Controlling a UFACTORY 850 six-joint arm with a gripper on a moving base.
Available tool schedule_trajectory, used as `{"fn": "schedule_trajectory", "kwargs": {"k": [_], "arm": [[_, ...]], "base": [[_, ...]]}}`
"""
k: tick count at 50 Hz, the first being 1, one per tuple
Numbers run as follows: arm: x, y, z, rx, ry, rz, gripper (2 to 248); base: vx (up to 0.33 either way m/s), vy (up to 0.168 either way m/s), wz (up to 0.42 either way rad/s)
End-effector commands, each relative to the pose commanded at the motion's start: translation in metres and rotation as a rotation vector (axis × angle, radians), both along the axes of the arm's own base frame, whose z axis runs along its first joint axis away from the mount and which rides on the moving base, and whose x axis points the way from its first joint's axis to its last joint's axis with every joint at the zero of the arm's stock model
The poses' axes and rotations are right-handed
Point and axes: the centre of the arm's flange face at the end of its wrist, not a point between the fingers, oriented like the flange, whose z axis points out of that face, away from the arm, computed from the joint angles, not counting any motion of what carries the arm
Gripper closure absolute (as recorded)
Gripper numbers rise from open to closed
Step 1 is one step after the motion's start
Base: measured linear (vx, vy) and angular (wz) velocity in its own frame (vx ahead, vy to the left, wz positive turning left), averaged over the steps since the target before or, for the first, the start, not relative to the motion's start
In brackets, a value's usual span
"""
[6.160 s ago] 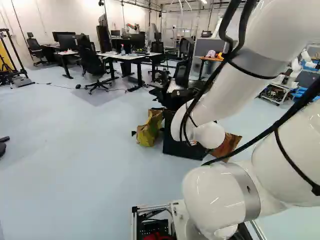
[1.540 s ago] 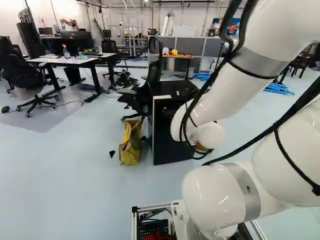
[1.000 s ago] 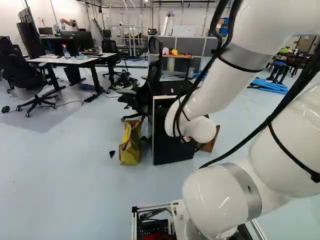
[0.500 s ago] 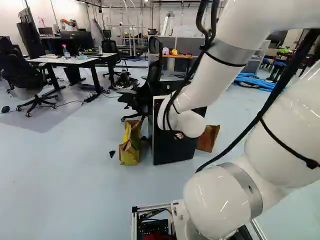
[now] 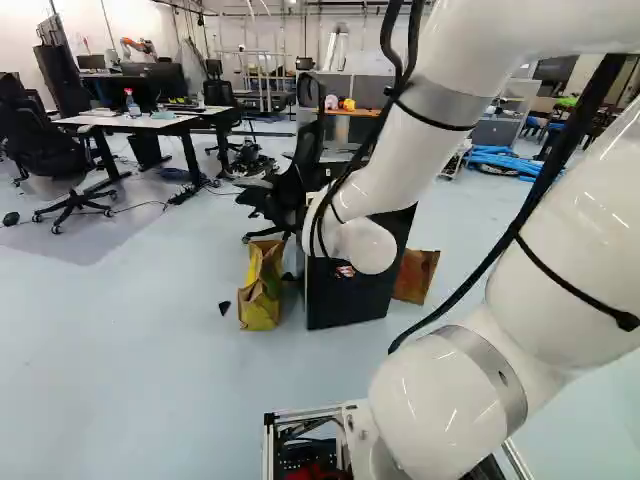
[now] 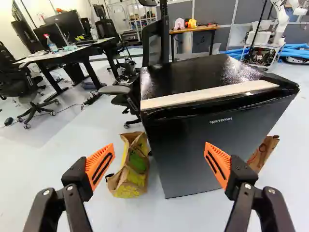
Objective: Grab a drink from the fridge
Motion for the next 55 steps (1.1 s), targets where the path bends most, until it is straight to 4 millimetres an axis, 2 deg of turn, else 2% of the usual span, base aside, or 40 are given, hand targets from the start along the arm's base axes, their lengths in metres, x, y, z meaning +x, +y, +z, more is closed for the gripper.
{"fn": "schedule_trajectory", "kwargs": {"k": [32, 55], "arm": [[0.001, 0.032, 0.005, 0.037, -0.057, -0.016, 3], [0.005, 0.055, -0.009, 0.032, -0.068, -0.045, 3]], "base": [[0.000, 0.000, 0.000], [0.000, 0.000, 0.000]]}}
